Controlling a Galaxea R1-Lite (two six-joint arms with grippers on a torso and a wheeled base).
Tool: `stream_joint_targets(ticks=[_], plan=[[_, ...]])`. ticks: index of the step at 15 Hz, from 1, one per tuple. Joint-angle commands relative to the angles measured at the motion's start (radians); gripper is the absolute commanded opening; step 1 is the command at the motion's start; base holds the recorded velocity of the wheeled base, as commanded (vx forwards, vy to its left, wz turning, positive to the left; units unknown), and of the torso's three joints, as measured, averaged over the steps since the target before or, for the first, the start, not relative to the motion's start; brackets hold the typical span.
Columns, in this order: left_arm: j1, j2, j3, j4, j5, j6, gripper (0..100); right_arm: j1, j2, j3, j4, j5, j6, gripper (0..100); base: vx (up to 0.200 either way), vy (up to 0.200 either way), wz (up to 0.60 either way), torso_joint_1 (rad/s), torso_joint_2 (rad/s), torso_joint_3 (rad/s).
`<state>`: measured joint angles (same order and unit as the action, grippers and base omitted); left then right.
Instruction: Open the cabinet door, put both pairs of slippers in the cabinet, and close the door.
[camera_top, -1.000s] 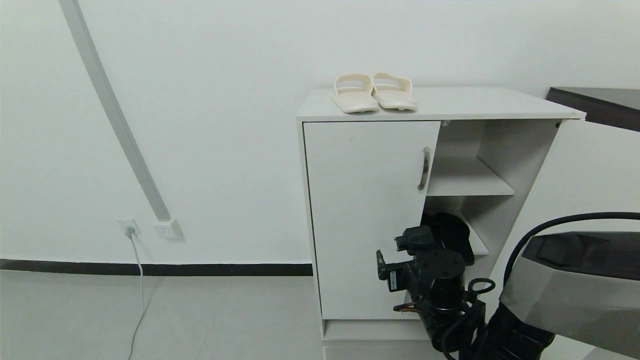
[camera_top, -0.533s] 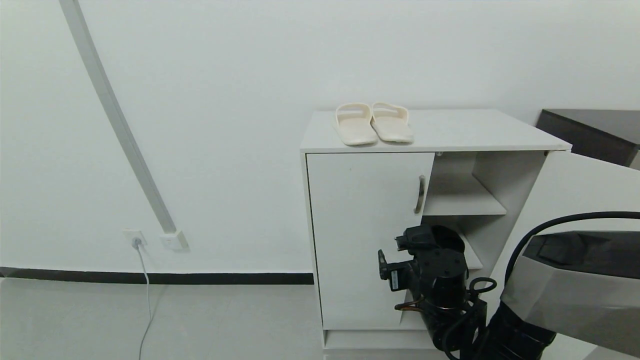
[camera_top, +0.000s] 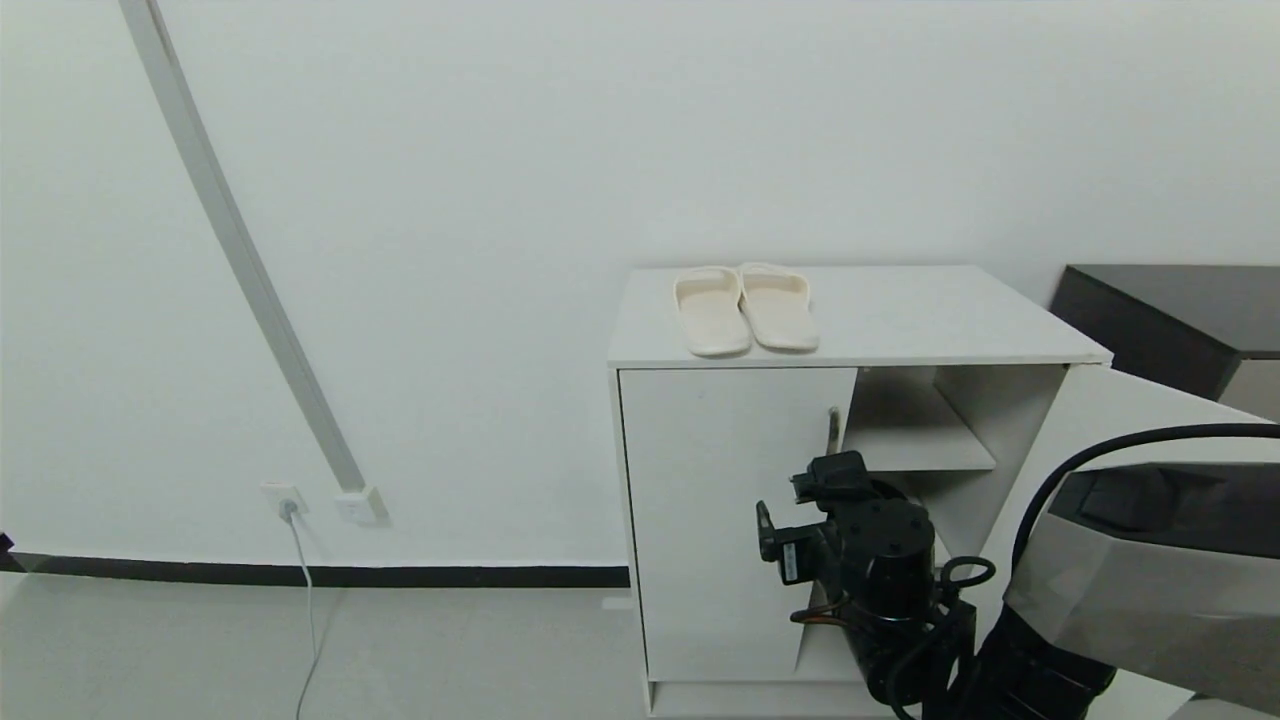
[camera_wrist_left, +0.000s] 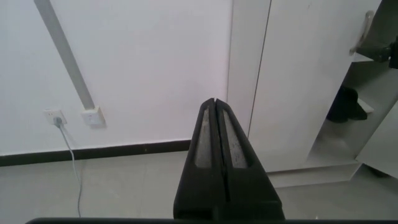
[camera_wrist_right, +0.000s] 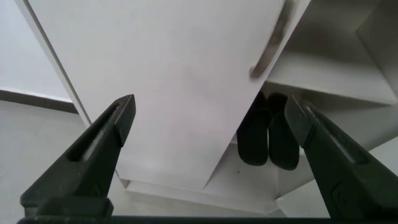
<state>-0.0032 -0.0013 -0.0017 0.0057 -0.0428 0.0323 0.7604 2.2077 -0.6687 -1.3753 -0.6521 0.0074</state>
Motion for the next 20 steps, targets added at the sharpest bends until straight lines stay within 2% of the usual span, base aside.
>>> stream_joint_targets(ticks=[1, 11, 20], plan=[[0.0, 0.001, 0.0, 0.0, 0.0, 0.0, 0, -0.001, -0.003, 0.005, -0.001, 0.0, 0.0, 100, 0.0, 0.0, 0.0, 0.207, -0.52, -0.315], [0.002, 0.001, 0.0, 0.0, 0.0, 0.0, 0, -0.016, -0.052, 0.02, 0.004, -0.001, -0.001, 100, 0.0, 0.0, 0.0, 0.247, -0.57, -0.325], [0.0, 0.001, 0.0, 0.0, 0.0, 0.0, 0, -0.038, -0.02, -0.017, 0.015, 0.055, 0.002, 100, 0.0, 0.0, 0.0, 0.178, -0.38, -0.211]])
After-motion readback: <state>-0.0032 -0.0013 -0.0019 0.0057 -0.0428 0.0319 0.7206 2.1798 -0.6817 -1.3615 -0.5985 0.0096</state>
